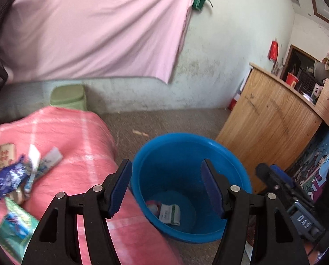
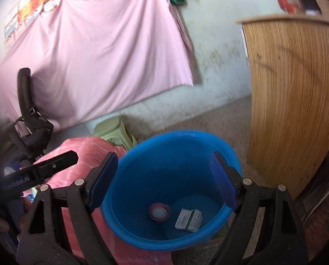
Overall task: Collect trash
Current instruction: 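Carry both items to the blue bucket and open both tools to drop them, then move both tools back over the table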
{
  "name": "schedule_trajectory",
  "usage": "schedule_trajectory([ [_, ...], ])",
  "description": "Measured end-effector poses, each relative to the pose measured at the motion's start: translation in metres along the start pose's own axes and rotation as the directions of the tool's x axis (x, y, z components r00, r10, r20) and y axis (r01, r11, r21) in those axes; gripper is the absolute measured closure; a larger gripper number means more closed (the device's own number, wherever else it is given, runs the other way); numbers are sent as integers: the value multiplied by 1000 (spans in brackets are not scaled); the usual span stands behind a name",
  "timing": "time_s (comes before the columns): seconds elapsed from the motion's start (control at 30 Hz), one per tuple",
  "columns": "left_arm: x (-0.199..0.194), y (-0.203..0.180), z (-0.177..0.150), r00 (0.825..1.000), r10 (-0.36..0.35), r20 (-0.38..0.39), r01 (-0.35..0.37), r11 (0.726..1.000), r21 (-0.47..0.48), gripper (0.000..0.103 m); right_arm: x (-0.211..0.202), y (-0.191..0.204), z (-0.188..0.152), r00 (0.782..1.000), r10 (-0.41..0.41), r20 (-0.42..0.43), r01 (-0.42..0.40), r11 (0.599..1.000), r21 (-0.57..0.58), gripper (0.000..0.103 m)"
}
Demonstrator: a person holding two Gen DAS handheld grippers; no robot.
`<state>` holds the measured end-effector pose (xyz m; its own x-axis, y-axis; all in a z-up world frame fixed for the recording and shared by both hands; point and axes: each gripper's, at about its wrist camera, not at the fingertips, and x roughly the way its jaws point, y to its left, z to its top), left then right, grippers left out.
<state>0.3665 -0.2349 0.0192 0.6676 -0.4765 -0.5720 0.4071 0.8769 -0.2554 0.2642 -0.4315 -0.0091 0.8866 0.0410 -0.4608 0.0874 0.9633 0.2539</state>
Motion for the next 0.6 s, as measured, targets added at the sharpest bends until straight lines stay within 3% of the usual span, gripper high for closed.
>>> schedule_trajectory([
  [0.2, -46, 18, -6, 989, 63, 137, -62, 998, -11, 34, -30, 28, 11, 990, 46, 132, -38, 997, -60, 0],
  [0.33, -81, 33, -11, 972, 103, 212, -99, 995, -30, 31, -53, 55, 16, 970, 94, 224, -71, 991, -111, 0],
  [0.37, -90, 36, -12, 966, 116, 232, -111, 993, -34, 29, -57, 62, 17, 964, 107, 243, -80, 990, -119, 0],
  [0.43, -111, 45, -17, 951, 151, 269, -142, 989, -50, 13, -65, 73, 16, 954, 132, 269, -99, 986, -136, 0],
  [0.6, -161, 66, -33, 906, 226, 358, -204, 974, -99, 7, -80, 107, 11, 931, 195, 307, -145, 973, -178, 0],
])
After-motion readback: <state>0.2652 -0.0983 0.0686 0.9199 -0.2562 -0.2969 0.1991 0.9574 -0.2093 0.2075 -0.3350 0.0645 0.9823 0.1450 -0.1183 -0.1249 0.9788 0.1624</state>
